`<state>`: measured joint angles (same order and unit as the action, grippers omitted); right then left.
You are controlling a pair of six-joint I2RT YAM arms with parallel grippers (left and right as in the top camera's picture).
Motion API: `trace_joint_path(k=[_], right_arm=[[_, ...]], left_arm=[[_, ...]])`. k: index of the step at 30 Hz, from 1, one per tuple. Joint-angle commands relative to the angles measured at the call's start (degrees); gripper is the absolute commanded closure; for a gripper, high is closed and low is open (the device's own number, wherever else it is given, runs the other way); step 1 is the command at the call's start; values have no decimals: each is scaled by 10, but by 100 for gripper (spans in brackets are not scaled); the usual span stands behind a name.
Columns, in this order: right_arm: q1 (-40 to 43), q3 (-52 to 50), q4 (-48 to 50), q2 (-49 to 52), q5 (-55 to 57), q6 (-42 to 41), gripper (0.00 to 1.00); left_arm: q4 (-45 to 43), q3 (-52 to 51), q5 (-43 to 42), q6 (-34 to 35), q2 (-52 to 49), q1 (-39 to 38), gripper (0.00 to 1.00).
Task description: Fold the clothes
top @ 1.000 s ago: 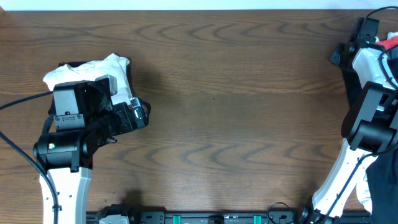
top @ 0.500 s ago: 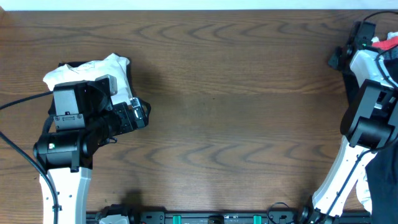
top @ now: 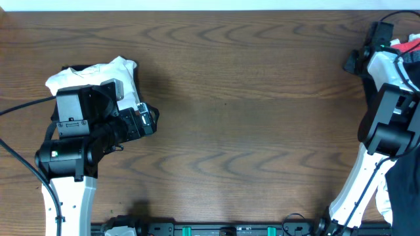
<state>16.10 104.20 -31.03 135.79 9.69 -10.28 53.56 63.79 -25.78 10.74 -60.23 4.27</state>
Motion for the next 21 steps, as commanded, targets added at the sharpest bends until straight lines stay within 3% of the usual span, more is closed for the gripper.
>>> trace_joint_path(k=[1, 4, 14, 16, 21], right_arm=[[-9, 5, 6, -24, 5, 9, 70], [1, 5, 5, -23, 6, -4, 57], [32, 5, 31, -16, 19, -15, 58], [35, 3, 31, -11, 19, -17, 65], [33, 3, 23, -6, 10, -17, 98]], left_arm=[[0, 9, -8, 3, 4, -3, 2], [2, 9, -8, 3, 4, -3, 2], [2, 9, -8, 3, 4, -3, 2], [2, 9, -8, 3, 4, -3, 2], [2, 9, -8, 3, 4, -3, 2]])
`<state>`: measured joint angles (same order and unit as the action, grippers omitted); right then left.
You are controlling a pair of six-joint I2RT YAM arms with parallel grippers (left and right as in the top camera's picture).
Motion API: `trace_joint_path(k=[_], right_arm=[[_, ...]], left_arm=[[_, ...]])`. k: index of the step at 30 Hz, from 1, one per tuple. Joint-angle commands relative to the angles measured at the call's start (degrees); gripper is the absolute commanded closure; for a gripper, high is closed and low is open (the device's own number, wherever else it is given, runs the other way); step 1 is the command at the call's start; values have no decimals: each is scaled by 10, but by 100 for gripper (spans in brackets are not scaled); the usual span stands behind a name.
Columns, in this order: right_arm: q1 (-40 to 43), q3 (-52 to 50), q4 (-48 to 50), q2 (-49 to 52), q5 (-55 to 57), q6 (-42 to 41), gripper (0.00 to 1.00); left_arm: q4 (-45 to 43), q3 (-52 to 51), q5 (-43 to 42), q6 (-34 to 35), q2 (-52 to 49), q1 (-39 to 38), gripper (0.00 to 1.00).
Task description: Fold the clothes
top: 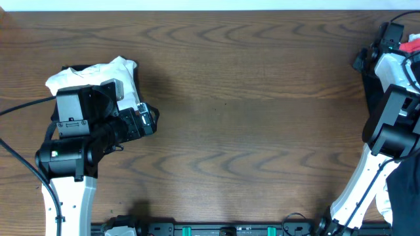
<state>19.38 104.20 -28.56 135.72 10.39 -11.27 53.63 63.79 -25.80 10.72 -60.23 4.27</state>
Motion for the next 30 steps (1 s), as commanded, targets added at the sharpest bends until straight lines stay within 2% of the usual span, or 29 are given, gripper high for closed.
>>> trace_joint_path(k=[1, 9, 14, 19, 20, 21, 23, 25, 30], right_arm=[[-1, 3, -1, -6, -7, -7, 99], [-26, 5, -8, -76, -128, 20, 99], [-65, 5, -12, -135, -165, 20, 99], [-105, 5, -16, -137, -86, 25, 98], [-106, 5, -16, -133, -69, 26, 95], [-106, 5, -16, -126, -52, 25, 80], [-99, 5, -16, -111, -30, 23, 69], [-88, 5, -14, -95, -26, 21, 52], [-47, 5, -4, -50, -27, 5, 46]], left_arm=[[1, 9, -8, 3, 4, -3, 2], [1, 9, -8, 3, 4, -3, 2], [1, 9, -8, 3, 4, -3, 2], [1, 9, -8, 3, 4, -3, 2], [1, 9, -8, 3, 4, -3, 2], [1, 9, -8, 3, 4, -3, 2], [1, 9, -8, 3, 4, -3, 2], [1, 9, -8, 3, 4, -3, 2], [1, 9, -8, 3, 4, -3, 2]])
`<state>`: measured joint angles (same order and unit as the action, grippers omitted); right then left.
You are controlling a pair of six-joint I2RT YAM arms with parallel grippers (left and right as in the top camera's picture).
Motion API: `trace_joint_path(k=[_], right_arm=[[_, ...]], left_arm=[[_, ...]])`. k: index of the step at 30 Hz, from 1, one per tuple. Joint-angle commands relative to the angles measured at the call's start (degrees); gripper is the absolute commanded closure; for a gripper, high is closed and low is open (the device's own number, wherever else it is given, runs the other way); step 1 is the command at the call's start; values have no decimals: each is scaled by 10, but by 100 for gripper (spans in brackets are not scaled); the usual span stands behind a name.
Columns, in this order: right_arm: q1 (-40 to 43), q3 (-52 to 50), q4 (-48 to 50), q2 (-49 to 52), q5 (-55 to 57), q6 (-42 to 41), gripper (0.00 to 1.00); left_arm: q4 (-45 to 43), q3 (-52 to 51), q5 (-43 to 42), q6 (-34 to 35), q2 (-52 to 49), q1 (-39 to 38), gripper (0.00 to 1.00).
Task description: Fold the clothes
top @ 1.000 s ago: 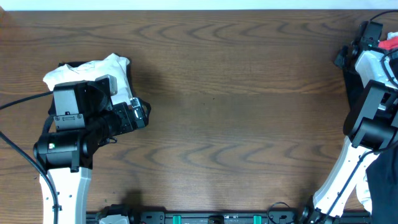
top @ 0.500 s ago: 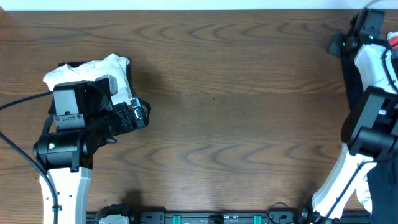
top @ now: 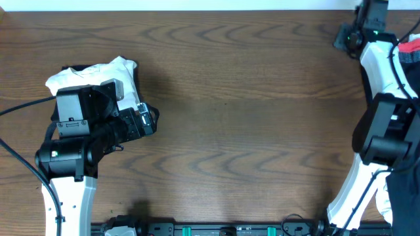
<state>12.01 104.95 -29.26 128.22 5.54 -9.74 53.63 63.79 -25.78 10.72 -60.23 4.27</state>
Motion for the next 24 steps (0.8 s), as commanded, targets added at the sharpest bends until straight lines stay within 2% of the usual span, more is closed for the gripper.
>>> trace_joint_path(k=[1, 9, 14, 16, 21, 22, 24], right_arm=[[33, -3, 4, 32, 22, -12, 46], [73, -3, 17, 85, 22, -16, 46], [84, -3, 12, 108, 13, -16, 49], [84, -3, 8, 112, 12, -16, 58], [83, -2, 5, 110, 13, -16, 95], [83, -1, 3, 109, 10, -16, 99], [83, 0, -3, 102, -2, -16, 99]], left_arm=[[1, 9, -8, 3, 4, -3, 2], [1, 9, -8, 6, 4, -3, 2], [1, 9, -8, 6, 4, -3, 2], [1, 9, -8, 6, 4, -3, 2], [1, 9, -8, 6, 4, -3, 2], [1, 9, -8, 6, 4, -3, 2], [1, 9, -8, 6, 4, -3, 2]])
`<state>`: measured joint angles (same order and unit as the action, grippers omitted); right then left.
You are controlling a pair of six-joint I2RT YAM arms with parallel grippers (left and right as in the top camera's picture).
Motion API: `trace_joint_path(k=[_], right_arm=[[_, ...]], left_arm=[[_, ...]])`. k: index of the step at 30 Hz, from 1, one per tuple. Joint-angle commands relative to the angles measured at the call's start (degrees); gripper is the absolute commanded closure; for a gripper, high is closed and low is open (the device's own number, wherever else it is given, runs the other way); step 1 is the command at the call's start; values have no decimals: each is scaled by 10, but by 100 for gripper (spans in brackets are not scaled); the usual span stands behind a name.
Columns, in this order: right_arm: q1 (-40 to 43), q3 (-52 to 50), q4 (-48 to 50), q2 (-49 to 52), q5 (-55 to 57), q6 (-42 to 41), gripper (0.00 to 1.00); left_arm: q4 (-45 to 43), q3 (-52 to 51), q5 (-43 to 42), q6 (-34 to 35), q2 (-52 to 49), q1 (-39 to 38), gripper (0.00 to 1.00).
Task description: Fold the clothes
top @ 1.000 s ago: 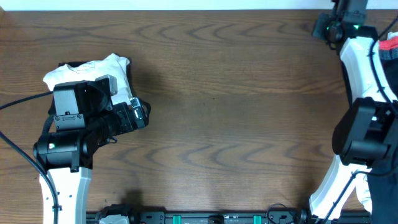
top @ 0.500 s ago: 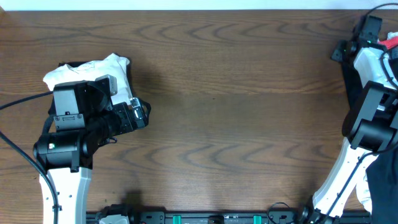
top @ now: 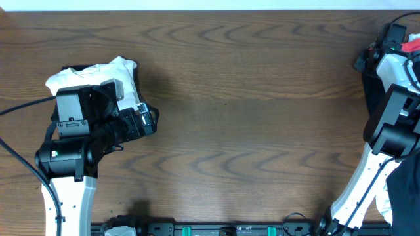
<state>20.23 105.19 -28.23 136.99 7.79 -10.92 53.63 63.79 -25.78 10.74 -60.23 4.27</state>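
A white garment (top: 92,73) lies bunched in a compact pile at the table's left, with a strip of dark fabric under its far edge. My left arm covers its near part, and the left gripper (top: 146,122) points right beside it, fingers too dark to read. My right gripper (top: 392,34) is at the far right edge, next to a red and white piece of cloth (top: 412,44) that is cut off by the frame. Its fingers are hidden.
The brown wooden table (top: 236,111) runs the whole width. Dark fabric (top: 403,190) with a bit of white hangs off the lower right, behind the right arm. A black cable (top: 20,108) trails from the left arm.
The right arm's wrist has moved from the table's far right corner, near the back edge, to a spot lower and further right by the red cloth. The left arm and white garment are unchanged.
The left arm stayed over the white pile throughout. The right wrist was near the right edge, then a little further right, then up at the back edge, and is now again beside the red cloth at the right edge.
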Motion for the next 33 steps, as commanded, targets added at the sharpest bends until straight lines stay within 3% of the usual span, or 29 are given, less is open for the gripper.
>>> trace_joint_path(k=[1, 13, 27, 33], right_arm=[[1, -2, -15, 9, -36, -4, 99], [-73, -2, -32, -110, -287, 44, 99], [-332, -2, -107, -113, -271, 72, 99], [-442, -4, -127, -112, -248, 74, 99]], left_arm=[[1, 9, -8, 5, 4, -3, 2], [-2, 9, -8, 5, 4, -3, 2], [-24, 9, 4, -6, 4, -3, 2], [-35, 10, 97, -6, 13, -3, 2]])
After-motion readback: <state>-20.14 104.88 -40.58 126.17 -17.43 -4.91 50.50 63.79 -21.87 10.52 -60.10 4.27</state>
